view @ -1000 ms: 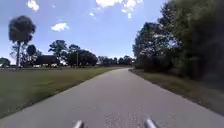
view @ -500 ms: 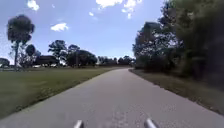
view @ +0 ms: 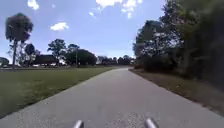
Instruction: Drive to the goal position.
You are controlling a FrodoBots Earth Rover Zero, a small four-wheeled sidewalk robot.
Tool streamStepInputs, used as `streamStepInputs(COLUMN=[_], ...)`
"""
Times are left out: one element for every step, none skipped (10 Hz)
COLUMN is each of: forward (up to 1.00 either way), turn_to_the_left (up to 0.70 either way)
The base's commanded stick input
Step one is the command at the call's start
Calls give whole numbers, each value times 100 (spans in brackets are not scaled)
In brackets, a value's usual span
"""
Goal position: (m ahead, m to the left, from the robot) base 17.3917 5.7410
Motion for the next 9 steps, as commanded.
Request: streamStepInputs(forward=[50, 50, 50, 50, 50, 50, 50, 50, 50], turn_to_the_left=[0, 0, 0, 0, 0, 0, 0, 0, 0])
